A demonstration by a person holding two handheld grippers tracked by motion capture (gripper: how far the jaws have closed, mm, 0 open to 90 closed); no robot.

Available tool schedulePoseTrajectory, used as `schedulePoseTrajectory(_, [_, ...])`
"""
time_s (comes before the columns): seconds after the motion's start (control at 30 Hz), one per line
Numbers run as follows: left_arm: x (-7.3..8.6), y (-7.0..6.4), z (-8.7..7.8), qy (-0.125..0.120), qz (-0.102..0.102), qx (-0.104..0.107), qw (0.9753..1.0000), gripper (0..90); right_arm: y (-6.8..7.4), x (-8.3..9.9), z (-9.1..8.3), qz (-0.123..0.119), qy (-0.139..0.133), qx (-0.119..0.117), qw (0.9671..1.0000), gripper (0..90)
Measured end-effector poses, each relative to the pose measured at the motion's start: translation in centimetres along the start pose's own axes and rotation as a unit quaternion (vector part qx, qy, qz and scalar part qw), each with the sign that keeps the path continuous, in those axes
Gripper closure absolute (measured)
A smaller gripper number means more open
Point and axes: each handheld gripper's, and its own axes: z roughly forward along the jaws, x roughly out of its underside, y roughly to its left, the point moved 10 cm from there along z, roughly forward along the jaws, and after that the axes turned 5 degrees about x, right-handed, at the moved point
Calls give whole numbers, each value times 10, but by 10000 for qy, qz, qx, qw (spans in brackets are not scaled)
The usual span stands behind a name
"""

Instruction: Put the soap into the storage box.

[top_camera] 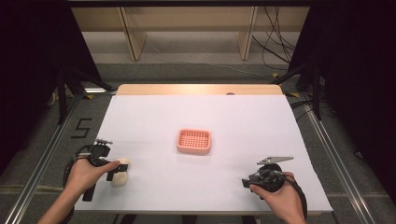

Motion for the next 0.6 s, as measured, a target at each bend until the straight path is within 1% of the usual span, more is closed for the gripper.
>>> schedulePoseTrajectory(0.03, [-1,1,1,41,18,-52,10000,282,0,0,0,-8,8,-34,10000,623])
schedulePoseTrajectory(0.07, [-1,0,3,99,15,-56,9999,283,0,0,1,2,-25,-37,10000,623])
schedulePoseTrajectory(0.1, [-1,1,4,204,45,-83,9997,282,-1,1,1,-12,17,80,10000,622])
schedulePoseTrajectory(0.13, [-1,0,6,253,12,-72,9997,280,-4,2,0,-57,133,255,9996,622])
schedulePoseTrajectory(0.17, [-1,0,6,253,12,-72,9997,277,-3,2,0,-75,98,226,9997,621])
schedulePoseTrajectory(0.2, [-2,1,9,345,3,-89,9994,277,-3,3,0,-106,139,225,9996,619])
schedulePoseTrajectory(0.23, [-2,1,9,345,3,-89,9994,276,-3,2,0,-106,131,206,9996,617])
schedulePoseTrajectory(0.27, [0,3,12,509,-9,-142,9986,271,-2,2,1,-91,89,212,9997,613])
schedulePoseTrajectory(0.3, [0,3,12,509,-9,-142,9986,269,-2,2,1,-91,89,212,9997,613])
schedulePoseTrajectory(0.4, [1,6,18,638,-62,-182,9978,269,1,3,4,-134,108,182,9997,610])
schedulePoseTrajectory(0.47, [1,8,21,675,-127,-184,9975,269,2,5,4,-179,193,158,9995,609])
schedulePoseTrajectory(0.5, [1,8,21,675,-127,-184,9975,276,2,5,4,-179,193,158,9995,609])
schedulePoseTrajectory(0.53, [1,12,22,721,-127,-225,9971,281,4,5,6,-173,190,82,9996,608])
schedulePoseTrajectory(0.57, [0,12,22,711,-167,-215,9971,284,3,5,5,-195,217,150,9995,608])
schedulePoseTrajectory(0.6, [0,13,22,742,-181,-222,9968,292,3,5,6,-201,163,138,9996,608])
